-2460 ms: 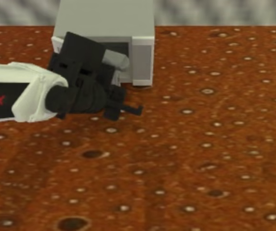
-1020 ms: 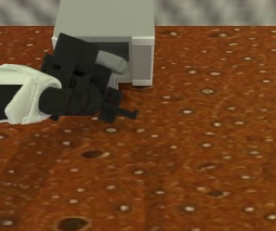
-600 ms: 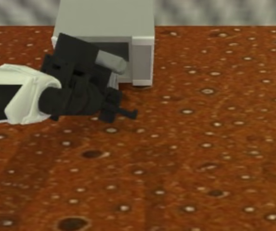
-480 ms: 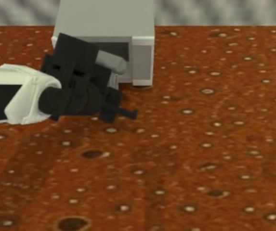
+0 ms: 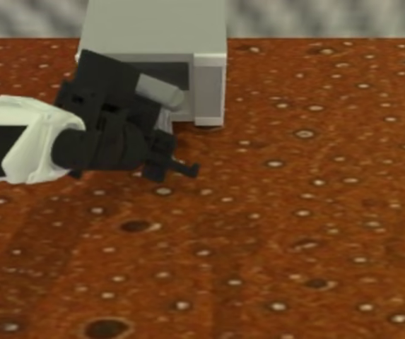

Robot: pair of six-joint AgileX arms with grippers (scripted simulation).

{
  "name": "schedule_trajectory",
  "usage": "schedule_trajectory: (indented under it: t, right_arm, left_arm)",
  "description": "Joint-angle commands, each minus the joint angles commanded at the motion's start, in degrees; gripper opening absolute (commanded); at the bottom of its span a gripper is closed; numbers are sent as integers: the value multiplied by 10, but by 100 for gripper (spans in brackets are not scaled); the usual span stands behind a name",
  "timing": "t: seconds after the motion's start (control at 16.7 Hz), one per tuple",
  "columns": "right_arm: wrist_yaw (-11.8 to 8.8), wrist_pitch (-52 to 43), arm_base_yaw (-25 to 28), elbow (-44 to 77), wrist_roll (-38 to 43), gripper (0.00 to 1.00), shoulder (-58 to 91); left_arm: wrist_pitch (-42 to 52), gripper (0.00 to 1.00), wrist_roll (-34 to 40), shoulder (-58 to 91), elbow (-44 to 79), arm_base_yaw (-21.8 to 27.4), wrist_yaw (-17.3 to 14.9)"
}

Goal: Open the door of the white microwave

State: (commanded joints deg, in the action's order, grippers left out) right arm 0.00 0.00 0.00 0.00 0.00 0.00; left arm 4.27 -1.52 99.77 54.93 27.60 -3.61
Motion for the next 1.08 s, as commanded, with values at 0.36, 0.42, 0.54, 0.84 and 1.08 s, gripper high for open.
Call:
schedule_trajectory:
  t: [0.36,0.42,0.54,0.84,1.08]
  right_arm:
    - [0,0,0,0,0,100,0]
    - [0,0,0,0,0,100,0]
    - [0,0,0,0,0,100,0]
    - [0,0,0,0,0,100,0]
    - [0,0,0,0,0,100,0]
  left_arm:
    - [0,0,-16,-6,-8,-8,-11]
    - [0,0,-16,-6,-8,-8,-11]
    - [0,0,-16,-6,-8,-8,-11]
    - [0,0,-16,-6,-8,-8,-11]
    - [0,0,-16,-6,-8,-8,-11]
